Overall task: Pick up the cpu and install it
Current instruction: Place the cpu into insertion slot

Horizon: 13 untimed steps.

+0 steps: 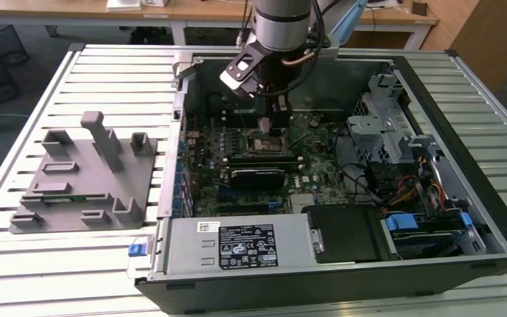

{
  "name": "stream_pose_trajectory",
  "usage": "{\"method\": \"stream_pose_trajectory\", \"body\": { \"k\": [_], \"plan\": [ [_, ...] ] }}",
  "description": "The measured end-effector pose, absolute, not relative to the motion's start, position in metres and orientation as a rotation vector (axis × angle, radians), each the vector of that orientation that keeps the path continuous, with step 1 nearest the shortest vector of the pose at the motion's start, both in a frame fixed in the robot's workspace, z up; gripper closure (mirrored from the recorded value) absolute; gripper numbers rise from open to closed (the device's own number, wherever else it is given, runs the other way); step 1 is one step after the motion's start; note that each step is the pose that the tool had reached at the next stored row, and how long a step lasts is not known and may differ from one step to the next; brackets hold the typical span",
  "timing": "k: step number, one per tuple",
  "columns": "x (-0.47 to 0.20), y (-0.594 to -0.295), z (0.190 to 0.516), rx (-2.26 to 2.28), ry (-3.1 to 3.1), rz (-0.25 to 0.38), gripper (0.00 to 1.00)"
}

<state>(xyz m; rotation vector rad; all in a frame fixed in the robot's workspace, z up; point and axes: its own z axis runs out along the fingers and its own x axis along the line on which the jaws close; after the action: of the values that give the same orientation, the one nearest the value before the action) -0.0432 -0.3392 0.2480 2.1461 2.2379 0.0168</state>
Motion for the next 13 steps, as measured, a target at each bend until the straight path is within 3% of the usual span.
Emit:
{"method": "stream_pose_trajectory", "body": {
  "k": [13],
  "plan": [
    [-0.044, -0.339, 0.233, 2.146, 2.238, 0.017, 0.47]
  ]
}}
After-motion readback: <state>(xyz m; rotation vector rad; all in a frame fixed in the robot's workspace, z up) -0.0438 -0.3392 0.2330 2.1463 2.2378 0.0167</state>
